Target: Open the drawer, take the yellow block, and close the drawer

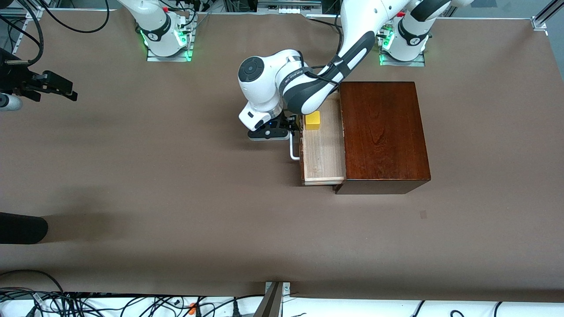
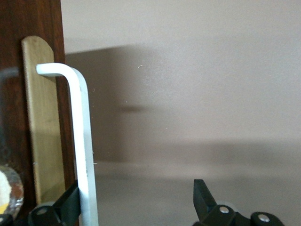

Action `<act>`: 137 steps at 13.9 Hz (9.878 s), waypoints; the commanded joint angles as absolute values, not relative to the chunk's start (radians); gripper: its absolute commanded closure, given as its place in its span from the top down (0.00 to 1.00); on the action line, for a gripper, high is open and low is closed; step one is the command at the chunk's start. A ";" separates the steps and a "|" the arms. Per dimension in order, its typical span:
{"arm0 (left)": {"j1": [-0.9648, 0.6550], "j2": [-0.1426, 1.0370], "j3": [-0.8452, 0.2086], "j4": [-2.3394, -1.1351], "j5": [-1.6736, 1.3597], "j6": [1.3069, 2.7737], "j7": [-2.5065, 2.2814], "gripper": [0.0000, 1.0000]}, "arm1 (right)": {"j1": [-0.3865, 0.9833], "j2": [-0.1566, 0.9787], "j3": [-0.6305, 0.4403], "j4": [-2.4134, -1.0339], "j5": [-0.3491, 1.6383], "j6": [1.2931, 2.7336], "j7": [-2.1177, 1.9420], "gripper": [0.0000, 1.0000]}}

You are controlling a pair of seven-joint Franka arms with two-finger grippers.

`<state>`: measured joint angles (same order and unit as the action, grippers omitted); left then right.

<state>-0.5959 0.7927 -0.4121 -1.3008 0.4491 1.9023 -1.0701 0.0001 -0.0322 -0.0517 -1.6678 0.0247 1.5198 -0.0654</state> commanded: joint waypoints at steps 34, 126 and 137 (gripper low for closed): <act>0.028 0.072 -0.105 -1.508 -0.067 1.506 0.001 1.00 | 0.373 0.273 -0.040 -1.484 0.205 1.548 1.007 1.00; -0.443 0.385 -0.380 -1.301 0.008 1.664 0.599 1.00 | 0.623 0.465 -0.537 -2.103 0.238 2.355 -0.127 0.75; -0.649 0.695 -0.371 -1.304 0.336 1.878 0.738 1.00 | 0.615 0.439 -0.572 -1.741 0.236 1.965 -0.129 1.00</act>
<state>-0.6405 0.6387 -0.3796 -1.3495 0.2877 1.8757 0.7365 0.6250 0.4350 -0.5748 -1.7939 0.2202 2.0026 -0.1157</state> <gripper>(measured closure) 0.000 0.000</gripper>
